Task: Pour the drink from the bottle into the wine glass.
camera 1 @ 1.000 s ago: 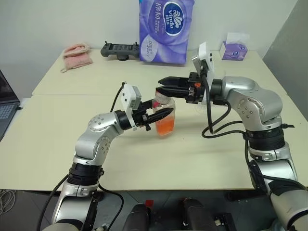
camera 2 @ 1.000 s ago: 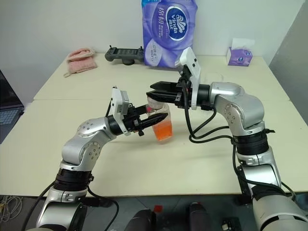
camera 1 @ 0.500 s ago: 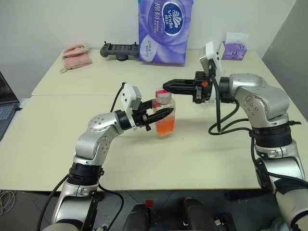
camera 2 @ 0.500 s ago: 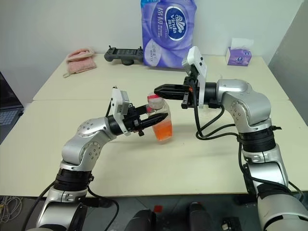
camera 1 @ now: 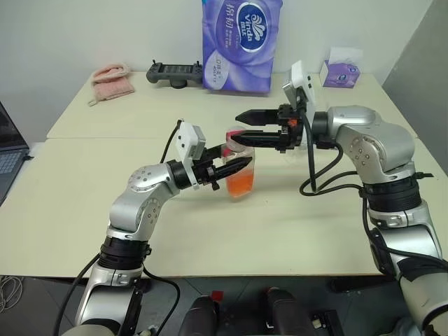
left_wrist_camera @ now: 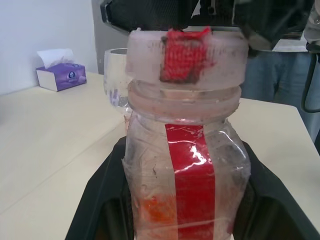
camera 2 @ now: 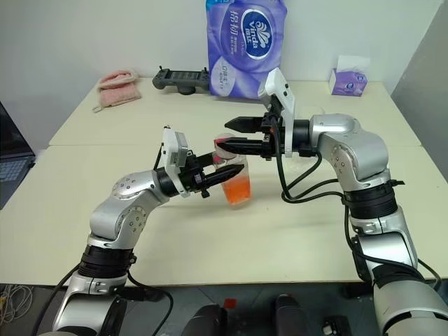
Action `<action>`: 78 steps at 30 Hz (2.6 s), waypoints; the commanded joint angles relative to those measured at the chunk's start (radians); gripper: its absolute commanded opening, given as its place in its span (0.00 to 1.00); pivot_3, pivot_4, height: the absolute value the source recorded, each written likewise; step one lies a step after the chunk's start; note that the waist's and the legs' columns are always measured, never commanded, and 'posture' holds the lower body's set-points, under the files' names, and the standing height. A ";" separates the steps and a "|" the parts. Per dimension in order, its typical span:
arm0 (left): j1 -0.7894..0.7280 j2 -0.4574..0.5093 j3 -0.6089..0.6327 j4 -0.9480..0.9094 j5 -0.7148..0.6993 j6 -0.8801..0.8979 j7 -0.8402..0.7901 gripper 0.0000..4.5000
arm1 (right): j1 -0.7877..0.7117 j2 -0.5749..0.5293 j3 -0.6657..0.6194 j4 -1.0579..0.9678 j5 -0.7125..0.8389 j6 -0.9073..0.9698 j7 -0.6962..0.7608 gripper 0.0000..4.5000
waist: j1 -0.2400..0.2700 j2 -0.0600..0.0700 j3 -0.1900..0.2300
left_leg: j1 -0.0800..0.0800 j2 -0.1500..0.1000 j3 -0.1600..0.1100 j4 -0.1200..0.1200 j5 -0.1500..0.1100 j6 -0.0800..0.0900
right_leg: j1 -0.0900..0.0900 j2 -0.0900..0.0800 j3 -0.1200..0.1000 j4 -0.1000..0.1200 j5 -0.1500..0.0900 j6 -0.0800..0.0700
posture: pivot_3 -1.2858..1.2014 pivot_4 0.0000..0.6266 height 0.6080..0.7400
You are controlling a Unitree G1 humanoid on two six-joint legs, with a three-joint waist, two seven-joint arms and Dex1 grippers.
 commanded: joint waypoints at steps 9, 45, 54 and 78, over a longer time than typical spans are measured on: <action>-0.010 -0.003 0.017 -0.051 -0.012 -0.023 -0.001 0.41 | -0.001 0.002 0.009 -0.016 -0.013 -0.009 0.008 0.61 | 0.000 0.000 0.000 | 0.000 0.000 0.000 0.000 0.000 0.000 | 0.000 0.000 0.000 0.000 0.000 0.000 | 0.52 0.24 1.00; -0.006 0.024 -0.013 -0.075 -0.055 0.038 -0.051 0.40 | -0.137 -0.178 0.003 0.149 0.114 -0.128 0.573 0.40 | 0.001 0.000 0.000 | 0.000 0.000 0.000 0.000 0.000 0.000 | 0.000 0.000 0.000 -0.001 0.000 0.000 | 0.52 0.24 1.00; -0.013 0.047 -0.008 -0.078 -0.069 0.069 -0.080 0.40 | -0.110 -0.280 0.125 0.073 0.090 -0.254 0.573 0.40 | 0.000 0.000 0.000 | 0.000 0.000 0.000 0.000 0.000 0.000 | 0.000 0.000 0.000 -0.001 0.000 0.000 | 0.52 0.24 1.00; -0.009 0.015 -0.026 -0.068 -0.062 0.009 -0.061 0.40 | -0.081 -0.188 -0.194 -0.031 0.341 0.076 0.237 0.38 | 0.002 0.001 0.000 | 0.000 0.000 0.001 0.001 0.000 0.000 | 0.000 0.000 0.000 -0.001 0.000 0.000 | 0.52 0.24 1.00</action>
